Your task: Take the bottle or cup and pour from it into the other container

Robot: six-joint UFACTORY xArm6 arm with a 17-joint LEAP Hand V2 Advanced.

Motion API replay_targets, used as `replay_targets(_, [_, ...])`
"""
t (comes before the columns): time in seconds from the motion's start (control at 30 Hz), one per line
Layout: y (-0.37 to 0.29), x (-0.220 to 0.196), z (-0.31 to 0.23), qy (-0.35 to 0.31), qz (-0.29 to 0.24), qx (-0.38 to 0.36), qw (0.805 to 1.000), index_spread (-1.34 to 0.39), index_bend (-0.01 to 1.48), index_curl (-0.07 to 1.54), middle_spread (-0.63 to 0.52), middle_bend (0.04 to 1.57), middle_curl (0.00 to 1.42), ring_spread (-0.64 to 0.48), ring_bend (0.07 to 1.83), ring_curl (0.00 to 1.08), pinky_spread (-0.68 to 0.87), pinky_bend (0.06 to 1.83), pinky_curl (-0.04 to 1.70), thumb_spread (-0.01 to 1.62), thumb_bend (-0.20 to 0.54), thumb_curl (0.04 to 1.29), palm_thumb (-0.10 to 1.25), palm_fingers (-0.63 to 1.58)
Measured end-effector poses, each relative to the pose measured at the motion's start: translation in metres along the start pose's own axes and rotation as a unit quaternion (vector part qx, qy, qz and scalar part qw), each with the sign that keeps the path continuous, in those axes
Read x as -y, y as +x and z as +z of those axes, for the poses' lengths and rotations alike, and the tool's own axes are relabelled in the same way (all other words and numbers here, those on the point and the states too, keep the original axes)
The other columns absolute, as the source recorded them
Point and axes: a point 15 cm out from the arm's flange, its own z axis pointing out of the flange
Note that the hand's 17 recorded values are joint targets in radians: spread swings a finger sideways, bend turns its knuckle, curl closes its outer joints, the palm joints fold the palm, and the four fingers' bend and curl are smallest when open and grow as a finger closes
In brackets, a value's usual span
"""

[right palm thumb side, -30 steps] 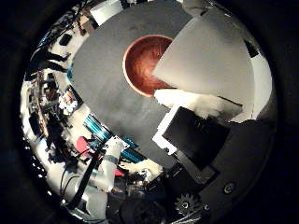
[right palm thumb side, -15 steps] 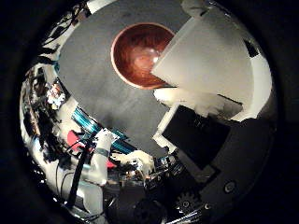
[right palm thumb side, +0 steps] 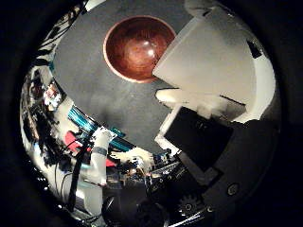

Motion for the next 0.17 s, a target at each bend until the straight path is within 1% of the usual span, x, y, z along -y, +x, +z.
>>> replay_targets(0.17, [0.0008,-0.0013,0.0019,-0.002,0.002,0.001,1.000,-0.64,0.22,1.06,-0.28,0.94,0.81,-0.26,1.21,0.58,-0.41,1.11,0.64,0.77,-0.033,0.57,0.80,1.12])
